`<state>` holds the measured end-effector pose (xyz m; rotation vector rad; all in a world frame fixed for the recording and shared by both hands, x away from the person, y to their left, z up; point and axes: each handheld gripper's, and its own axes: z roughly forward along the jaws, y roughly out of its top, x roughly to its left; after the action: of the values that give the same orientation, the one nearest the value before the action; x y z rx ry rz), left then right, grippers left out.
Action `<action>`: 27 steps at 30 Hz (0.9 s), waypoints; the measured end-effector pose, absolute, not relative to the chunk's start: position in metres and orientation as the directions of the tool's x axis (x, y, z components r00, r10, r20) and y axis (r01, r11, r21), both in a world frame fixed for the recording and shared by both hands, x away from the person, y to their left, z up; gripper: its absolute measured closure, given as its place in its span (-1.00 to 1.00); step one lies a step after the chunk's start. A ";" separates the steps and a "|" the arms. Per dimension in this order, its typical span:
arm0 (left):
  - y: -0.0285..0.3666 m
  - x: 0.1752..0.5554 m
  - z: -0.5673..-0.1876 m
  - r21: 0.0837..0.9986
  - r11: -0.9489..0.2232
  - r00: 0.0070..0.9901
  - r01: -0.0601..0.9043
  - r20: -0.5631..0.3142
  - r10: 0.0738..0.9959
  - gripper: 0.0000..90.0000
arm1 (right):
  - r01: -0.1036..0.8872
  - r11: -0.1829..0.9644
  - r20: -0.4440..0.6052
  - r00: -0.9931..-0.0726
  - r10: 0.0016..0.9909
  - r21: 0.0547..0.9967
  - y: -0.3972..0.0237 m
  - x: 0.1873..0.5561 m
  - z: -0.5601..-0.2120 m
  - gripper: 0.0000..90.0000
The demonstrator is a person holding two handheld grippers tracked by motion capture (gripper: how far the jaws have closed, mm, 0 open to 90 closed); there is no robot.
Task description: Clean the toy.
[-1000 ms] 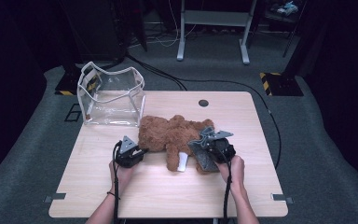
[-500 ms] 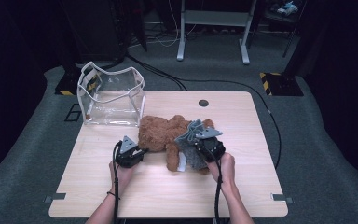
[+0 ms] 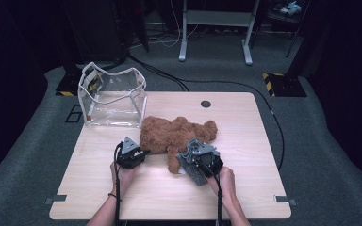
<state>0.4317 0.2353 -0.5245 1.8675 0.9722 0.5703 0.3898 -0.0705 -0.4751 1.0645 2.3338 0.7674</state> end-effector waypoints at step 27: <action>0.234 0.431 -0.524 0.876 -0.288 0.589 0.388 0.004 0.808 0.60 | 0.590 0.440 -0.183 -0.444 0.877 0.676 -0.126 0.425 -0.445 0.66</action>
<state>0.4312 0.2341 -0.5238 1.8969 0.9613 0.5733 0.4245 -0.1256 -0.4454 1.2293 2.1764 0.7275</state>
